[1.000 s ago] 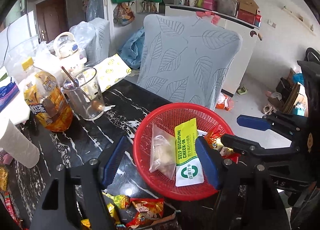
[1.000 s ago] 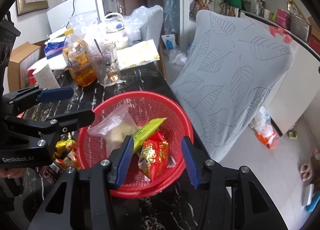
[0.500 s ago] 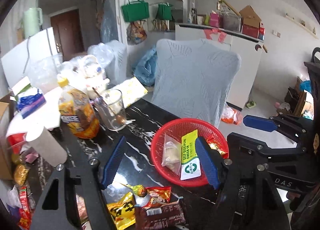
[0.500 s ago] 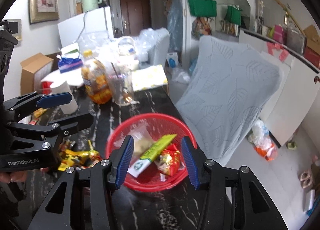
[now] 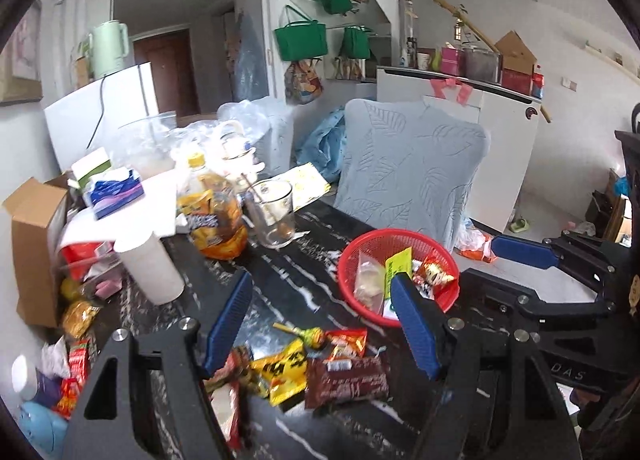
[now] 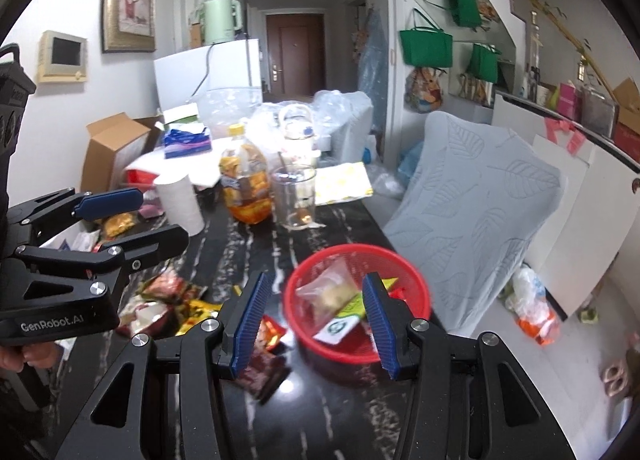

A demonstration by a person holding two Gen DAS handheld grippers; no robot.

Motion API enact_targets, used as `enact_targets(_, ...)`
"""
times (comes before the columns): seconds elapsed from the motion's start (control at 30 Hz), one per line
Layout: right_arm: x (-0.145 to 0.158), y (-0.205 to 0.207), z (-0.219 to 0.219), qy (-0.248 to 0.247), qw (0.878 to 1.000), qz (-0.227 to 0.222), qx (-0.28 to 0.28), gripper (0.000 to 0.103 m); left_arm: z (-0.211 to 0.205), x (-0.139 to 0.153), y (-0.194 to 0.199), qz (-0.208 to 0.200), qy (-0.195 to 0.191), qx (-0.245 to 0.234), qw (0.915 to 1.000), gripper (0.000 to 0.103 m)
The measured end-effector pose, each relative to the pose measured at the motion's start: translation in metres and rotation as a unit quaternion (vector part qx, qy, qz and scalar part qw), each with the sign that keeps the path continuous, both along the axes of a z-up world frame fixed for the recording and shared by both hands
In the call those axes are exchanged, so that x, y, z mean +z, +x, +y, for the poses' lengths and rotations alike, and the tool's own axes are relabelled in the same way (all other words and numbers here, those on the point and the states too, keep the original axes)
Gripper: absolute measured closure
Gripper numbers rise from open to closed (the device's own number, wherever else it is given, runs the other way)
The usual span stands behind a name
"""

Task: Organize snacks
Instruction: 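Withdraw both open tools from the basket back over the snacks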

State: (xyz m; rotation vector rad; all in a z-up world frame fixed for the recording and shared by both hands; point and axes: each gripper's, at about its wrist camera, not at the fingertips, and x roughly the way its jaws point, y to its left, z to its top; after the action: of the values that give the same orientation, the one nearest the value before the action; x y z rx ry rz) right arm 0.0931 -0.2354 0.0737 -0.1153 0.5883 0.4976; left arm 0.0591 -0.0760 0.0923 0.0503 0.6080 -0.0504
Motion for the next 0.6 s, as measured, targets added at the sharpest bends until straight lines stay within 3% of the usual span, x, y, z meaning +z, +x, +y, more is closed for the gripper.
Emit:
enact_targets(0.17,-0.005,-0.019,0.008,0.001,1.0,0.006,0.015,0.048,0.008,-0.008,-0.018,0.006,-0.006,0.006,0.9999,0.032)
enact_targets(0.43,-0.016,-0.038,0.012,0.003,1.0,0.017,0.021,0.047,0.012,-0.029,-0.038,0.034,-0.015,0.014,0.9992,0.032)
enact_targets(0.6,-0.03,-0.043,0.014,0.003,0.999,0.033,0.021,0.039,0.016,-0.044,-0.047,0.052,-0.023,0.024,0.9981,0.032)
